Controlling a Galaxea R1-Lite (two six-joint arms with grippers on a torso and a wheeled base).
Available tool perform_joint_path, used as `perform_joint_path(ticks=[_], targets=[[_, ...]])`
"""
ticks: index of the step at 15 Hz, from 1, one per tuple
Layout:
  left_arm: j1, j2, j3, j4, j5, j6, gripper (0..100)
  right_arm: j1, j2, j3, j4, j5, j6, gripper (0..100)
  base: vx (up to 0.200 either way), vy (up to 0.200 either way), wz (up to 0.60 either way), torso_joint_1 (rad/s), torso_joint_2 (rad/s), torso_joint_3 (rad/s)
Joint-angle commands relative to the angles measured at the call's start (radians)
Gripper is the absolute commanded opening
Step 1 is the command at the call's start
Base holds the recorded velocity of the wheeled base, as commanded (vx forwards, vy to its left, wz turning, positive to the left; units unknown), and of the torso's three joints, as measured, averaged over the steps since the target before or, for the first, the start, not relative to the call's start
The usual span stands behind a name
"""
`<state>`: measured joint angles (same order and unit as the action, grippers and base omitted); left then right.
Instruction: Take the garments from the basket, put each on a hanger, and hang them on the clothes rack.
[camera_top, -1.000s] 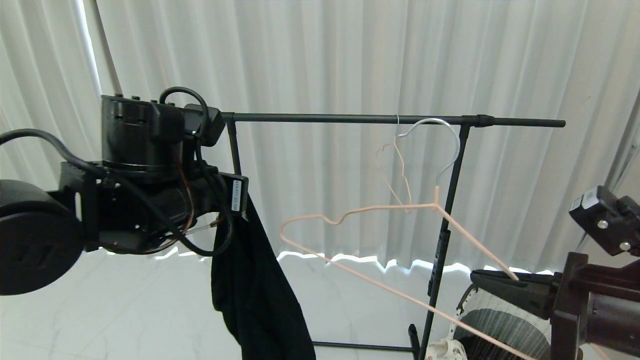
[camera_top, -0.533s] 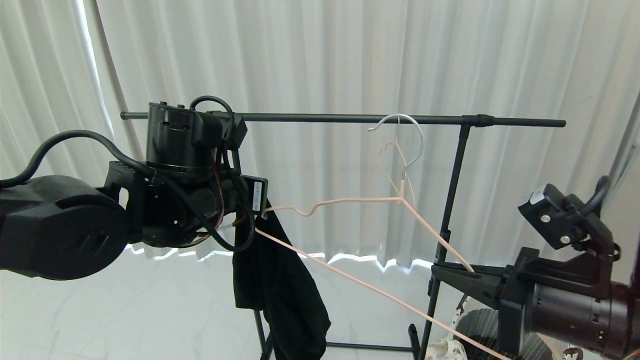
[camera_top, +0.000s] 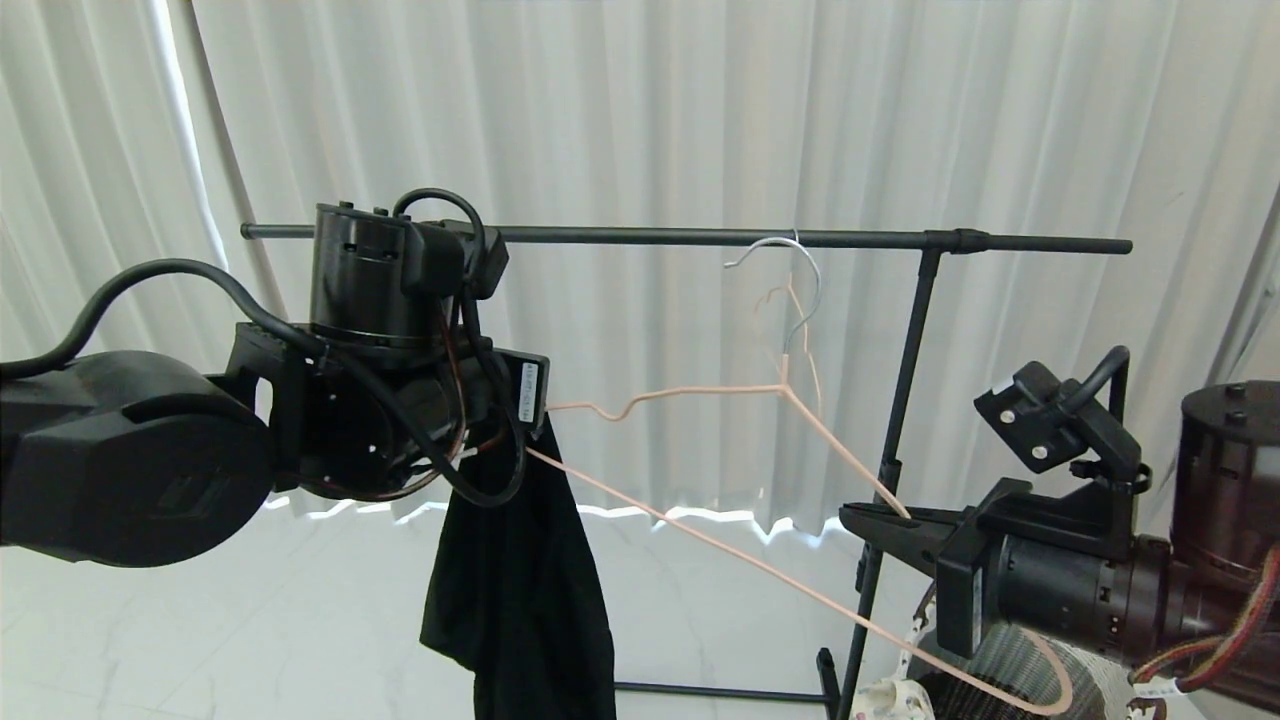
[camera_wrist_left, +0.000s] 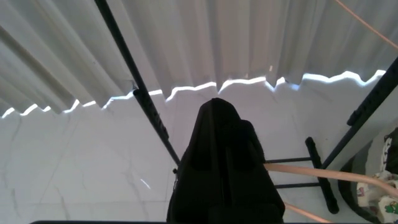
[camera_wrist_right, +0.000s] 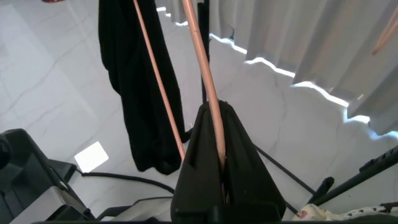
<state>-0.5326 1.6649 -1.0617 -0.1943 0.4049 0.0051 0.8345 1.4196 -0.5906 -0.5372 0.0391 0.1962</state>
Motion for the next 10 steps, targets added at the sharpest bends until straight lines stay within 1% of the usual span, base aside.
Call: perform_joint_path(ticks=[1,5,8,10], targets=[[-0.014,-0.004,-0.001,-0.001,0.000,-0.001,0,0.014,0.027,-0.024,0.000,0.001,0.000,0,0.000,0.000,0.00,0.000,0.00,0.000],[-0.037,-0.005,-0.006,-0.001,-0.001,-0.002,0,0.032,0.068,-0.077,0.000,0.002,0.000,0,0.000,0.000,0.00,0.000,0.00,0.000],[-0.089,-0.005,-0.054,-0.001,0.000,-0.022,0,0.032,0.134,-0.129,-0.001,0.001,0.002,0,0.000,0.000,0.00,0.000,0.00,0.000],[-0.133,-0.004,-0.086,-0.001,0.000,-0.022,0,0.035,0.180,-0.156,-0.007,0.001,0.002,0,0.000,0.000,0.00,0.000,0.00,0.000]])
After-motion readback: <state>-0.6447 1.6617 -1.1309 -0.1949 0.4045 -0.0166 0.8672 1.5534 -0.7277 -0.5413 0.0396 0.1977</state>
